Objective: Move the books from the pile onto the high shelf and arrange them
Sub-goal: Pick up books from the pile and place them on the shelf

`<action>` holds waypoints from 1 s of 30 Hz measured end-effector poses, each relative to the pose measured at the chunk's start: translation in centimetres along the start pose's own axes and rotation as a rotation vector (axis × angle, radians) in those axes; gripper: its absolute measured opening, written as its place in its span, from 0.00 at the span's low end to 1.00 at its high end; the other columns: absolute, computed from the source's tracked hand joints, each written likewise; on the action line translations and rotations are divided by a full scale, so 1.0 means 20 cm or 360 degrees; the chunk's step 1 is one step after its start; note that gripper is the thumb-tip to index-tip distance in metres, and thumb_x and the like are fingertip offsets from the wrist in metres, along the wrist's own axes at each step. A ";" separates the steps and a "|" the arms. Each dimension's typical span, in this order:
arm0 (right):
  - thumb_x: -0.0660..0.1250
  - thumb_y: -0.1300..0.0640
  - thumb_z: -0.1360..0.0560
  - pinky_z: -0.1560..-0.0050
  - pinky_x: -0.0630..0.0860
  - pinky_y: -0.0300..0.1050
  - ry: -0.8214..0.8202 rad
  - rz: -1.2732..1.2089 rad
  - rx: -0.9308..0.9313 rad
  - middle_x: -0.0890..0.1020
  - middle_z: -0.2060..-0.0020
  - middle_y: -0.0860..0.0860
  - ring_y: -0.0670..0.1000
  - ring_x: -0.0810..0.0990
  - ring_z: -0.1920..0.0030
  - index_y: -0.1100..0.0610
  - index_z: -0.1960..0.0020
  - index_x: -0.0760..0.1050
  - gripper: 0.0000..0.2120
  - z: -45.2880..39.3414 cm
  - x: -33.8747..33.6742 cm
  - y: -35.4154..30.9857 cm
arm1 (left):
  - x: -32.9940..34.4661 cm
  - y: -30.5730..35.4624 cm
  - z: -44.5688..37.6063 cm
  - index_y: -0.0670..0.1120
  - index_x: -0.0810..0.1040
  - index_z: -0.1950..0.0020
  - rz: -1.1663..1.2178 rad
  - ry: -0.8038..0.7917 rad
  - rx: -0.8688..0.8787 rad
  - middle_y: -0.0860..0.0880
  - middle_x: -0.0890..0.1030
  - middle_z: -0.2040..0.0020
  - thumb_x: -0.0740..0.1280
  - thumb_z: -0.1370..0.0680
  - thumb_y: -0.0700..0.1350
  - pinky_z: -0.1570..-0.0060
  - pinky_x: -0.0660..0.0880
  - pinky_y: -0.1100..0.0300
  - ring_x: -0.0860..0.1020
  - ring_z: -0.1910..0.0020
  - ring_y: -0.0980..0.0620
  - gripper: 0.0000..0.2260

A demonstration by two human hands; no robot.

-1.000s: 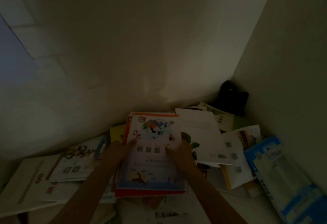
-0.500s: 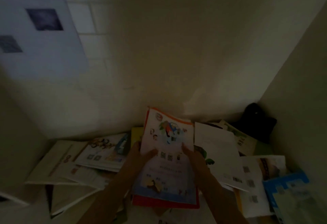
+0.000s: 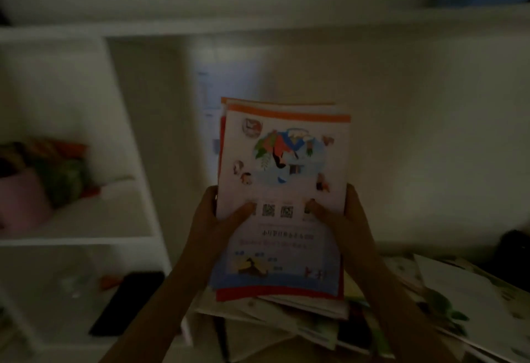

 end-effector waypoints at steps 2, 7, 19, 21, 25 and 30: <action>0.68 0.63 0.28 0.54 0.82 0.48 -0.0034 -0.0032 -0.0156 0.78 0.43 0.50 0.51 0.81 0.47 0.52 0.37 0.68 0.21 0.03 0.22 -0.14 | -0.20 0.12 0.01 0.45 0.73 0.43 -0.0002 0.0086 0.0074 0.49 0.81 0.50 0.72 0.31 0.45 0.60 0.82 0.54 0.83 0.55 0.50 0.18; 0.68 0.68 0.29 0.59 0.81 0.39 -0.0126 -0.0105 -0.0497 0.79 0.45 0.50 0.43 0.82 0.51 0.55 0.34 0.67 0.26 0.03 0.77 -0.55 | -0.72 0.54 -0.01 0.46 0.73 0.47 0.0087 0.0257 0.0367 0.50 0.83 0.56 0.72 0.33 0.45 0.65 0.80 0.56 0.84 0.60 0.49 0.17; 0.72 0.70 0.33 0.48 0.79 0.48 -0.0628 -0.0203 -0.0760 0.78 0.43 0.56 0.54 0.78 0.44 0.62 0.34 0.67 0.29 -0.80 1.82 -1.41 | -1.35 1.35 -0.59 0.42 0.68 0.40 -0.0076 0.0899 0.1091 0.55 0.77 0.53 0.72 0.28 0.41 0.67 0.77 0.69 0.80 0.61 0.62 0.20; 0.75 0.64 0.35 0.44 0.78 0.52 -0.0624 0.0004 -0.0775 0.79 0.45 0.55 0.55 0.79 0.45 0.63 0.37 0.70 0.28 -0.94 1.97 -1.43 | -1.42 1.39 -0.70 0.41 0.68 0.40 -0.0229 0.1042 0.1131 0.51 0.77 0.51 0.71 0.28 0.42 0.63 0.79 0.64 0.79 0.57 0.56 0.20; 0.75 0.54 0.33 0.37 0.71 0.57 -0.0347 0.0810 -0.0858 0.64 0.32 0.60 0.61 0.68 0.35 0.58 0.25 0.48 0.47 -1.10 2.19 -1.34 | -1.55 1.39 -0.93 0.44 0.68 0.43 -0.0521 0.1307 0.1165 0.46 0.78 0.48 0.71 0.27 0.44 0.55 0.80 0.50 0.80 0.52 0.46 0.18; 0.75 0.54 0.32 0.36 0.70 0.55 -0.0984 0.0834 -0.1119 0.58 0.27 0.60 0.62 0.65 0.31 0.49 0.24 0.48 0.47 -1.16 2.47 -1.18 | -1.78 1.27 -1.15 0.46 0.68 0.45 -0.0839 0.1601 0.1028 0.46 0.79 0.49 0.70 0.28 0.46 0.53 0.79 0.46 0.80 0.51 0.43 0.16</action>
Point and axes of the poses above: each hand's wrist, its own z-axis away from the middle knuckle, its own x-axis out of the palm, y = z × x, the point moved 2 cm from there along -z, towards the middle knuckle
